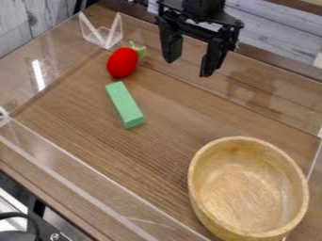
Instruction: Move the red object to the right side of the table
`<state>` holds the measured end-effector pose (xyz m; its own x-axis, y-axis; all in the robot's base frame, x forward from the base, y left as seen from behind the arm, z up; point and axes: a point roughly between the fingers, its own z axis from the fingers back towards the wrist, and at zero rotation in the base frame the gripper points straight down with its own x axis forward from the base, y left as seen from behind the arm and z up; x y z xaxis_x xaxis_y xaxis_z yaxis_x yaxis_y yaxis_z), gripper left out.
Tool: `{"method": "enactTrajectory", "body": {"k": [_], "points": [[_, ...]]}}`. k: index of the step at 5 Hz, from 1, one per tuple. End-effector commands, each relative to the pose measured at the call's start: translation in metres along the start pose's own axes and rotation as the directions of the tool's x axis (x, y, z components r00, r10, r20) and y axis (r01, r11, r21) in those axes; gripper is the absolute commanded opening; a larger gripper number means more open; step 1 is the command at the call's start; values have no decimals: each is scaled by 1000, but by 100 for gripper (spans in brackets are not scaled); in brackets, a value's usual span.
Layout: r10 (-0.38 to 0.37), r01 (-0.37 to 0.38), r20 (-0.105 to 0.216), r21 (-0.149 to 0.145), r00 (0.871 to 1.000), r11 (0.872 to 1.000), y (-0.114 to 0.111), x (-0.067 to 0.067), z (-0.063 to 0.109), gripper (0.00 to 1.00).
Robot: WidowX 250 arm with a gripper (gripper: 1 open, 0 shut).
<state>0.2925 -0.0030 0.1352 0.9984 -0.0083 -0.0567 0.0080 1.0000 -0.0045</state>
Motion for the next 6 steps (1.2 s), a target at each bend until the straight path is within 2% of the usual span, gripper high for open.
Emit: {"method": "enactTrajectory", "body": {"k": [1, 3, 4, 6], "points": [[-17, 17, -22, 4, 1000, 1000, 5, -1, -8, 100], [-131, 131, -1, 34, 991, 991, 67, -2, -3, 100], [-149, 148, 16, 57, 989, 987, 96, 0, -3, 100], [-162, 160, 27, 59, 986, 985, 123, 9, -13, 100]]}}
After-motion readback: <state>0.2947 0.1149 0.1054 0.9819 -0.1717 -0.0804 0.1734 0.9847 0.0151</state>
